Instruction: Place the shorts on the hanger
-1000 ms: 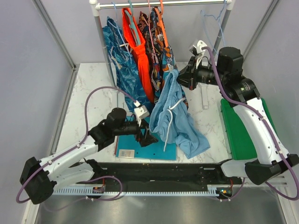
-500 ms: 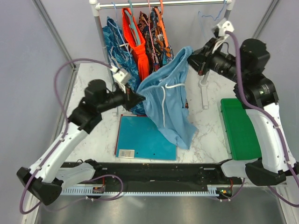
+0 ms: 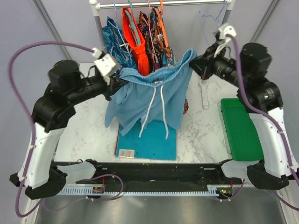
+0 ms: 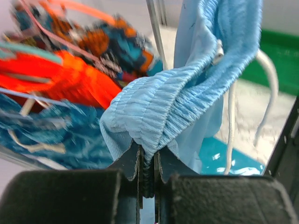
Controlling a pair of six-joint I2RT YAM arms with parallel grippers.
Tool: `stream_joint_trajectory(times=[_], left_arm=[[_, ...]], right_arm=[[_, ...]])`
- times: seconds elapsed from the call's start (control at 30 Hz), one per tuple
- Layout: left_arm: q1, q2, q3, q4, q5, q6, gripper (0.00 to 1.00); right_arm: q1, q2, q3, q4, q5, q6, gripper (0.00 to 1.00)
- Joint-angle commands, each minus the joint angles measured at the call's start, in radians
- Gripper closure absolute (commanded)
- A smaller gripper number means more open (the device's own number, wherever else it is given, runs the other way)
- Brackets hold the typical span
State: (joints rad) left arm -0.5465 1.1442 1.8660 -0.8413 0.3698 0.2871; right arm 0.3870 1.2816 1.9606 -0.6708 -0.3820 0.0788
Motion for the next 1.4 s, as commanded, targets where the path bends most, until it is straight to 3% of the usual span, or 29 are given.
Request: stream_joint_trajectory(times=[0.0,0.13,0.2,0.4,0.53,0.63,0.73,0.83,0.93,0.97,1.03,1.1,1.17,1.23,1.27,1.37], left_arm=[[0.002,0.088,-0.062,-0.133,-0.055,0.064,0.98],[0.022,0.1,-0.216,-0.019,-0.124,0.115,0.98],[0.061,0.111,-0.264,0.011,-0.086,0.142,0.98],[0.036,-0.023,-0.733,0.036,0.024,0.349,0.98],[0.002,-0.041,-0.967,0.076,0.014,0.386,0.98],[-0.03,0.006,-1.027,0.137,0.004,0.328,0.92],[-0.038,0.086,-1.006,0.175,0.049,0.266,0.92],[-0.038,0.205,-0.949,0.185,0.034,0.247,0.98],[-0.041,0.235,-0.958,0.2,0.021,0.259,0.98],[-0.041,0.232,-0.964,0.206,0.015,0.259,0.97],[-0.041,0.223,-0.978,0.225,0.003,0.245,0.85],[-0.041,0.229,-0.978,0.228,0.001,0.222,0.73],[-0.041,0.244,-0.967,0.203,0.018,0.215,0.49],[-0.041,0.235,-0.95,0.173,0.043,0.227,0.38],[-0.041,0.201,-0.947,0.15,0.047,0.23,0.36],[-0.029,0.106,-0.923,0.128,0.046,0.213,0.21]], right_arm=[[-0.003,-0.04,-0.231,0.022,0.037,-0.014,1.0],[-0.003,-0.08,-0.413,0.102,0.068,-0.115,1.0],[0.0,-0.097,-0.507,0.146,0.049,-0.145,1.0],[-0.004,-0.243,-0.969,0.257,-0.113,-0.284,1.0],[-0.002,-0.228,-1.094,0.244,-0.169,-0.431,0.97],[-0.002,-0.165,-1.126,0.229,-0.169,-0.49,0.81],[-0.003,-0.085,-1.126,0.226,-0.155,-0.504,0.89],[-0.002,-0.016,-1.131,0.209,-0.166,-0.545,0.89],[-0.003,-0.03,-1.184,0.197,-0.137,-0.624,0.83],[-0.002,-0.066,-1.2,0.197,-0.127,-0.642,0.75],[-0.002,-0.094,-1.227,0.197,-0.08,-0.671,0.73],[-0.002,-0.097,-1.238,0.2,-0.051,-0.682,0.57],[-0.002,-0.091,-1.234,0.192,-0.023,-0.685,0.35],[-0.002,-0.096,-1.201,0.128,-0.02,-0.712,0.27],[-0.002,-0.116,-1.188,0.094,-0.021,-0.724,0.05],[-0.002,-0.189,-1.131,-0.06,0.0,-0.768,0.02]])
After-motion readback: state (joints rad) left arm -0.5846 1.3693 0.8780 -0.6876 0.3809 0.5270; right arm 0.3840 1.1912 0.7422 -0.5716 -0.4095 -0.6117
